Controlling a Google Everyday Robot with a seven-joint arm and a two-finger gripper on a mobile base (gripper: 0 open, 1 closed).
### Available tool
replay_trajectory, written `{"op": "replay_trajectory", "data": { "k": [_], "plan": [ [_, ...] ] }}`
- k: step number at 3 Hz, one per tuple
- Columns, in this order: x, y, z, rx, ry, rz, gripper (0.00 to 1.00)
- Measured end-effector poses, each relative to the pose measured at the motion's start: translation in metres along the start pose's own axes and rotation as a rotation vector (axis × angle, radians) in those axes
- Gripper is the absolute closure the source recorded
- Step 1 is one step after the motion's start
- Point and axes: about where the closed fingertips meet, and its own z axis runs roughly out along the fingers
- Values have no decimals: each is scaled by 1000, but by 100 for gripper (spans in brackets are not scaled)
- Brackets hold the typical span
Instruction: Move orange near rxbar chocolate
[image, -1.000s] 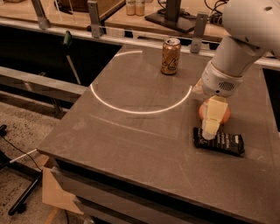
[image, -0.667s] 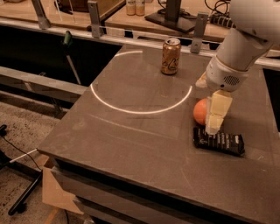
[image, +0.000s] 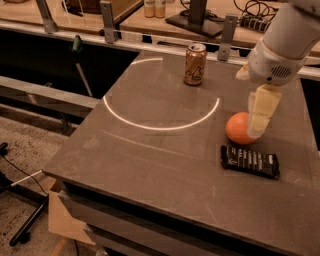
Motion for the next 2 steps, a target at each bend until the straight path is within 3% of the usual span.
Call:
{"op": "replay_trajectory", "data": {
  "k": [1, 2],
  "plan": [
    [15, -25, -65, 135, 114, 0, 0],
    [15, -39, -81, 199, 123, 3, 0]
  ]
}}
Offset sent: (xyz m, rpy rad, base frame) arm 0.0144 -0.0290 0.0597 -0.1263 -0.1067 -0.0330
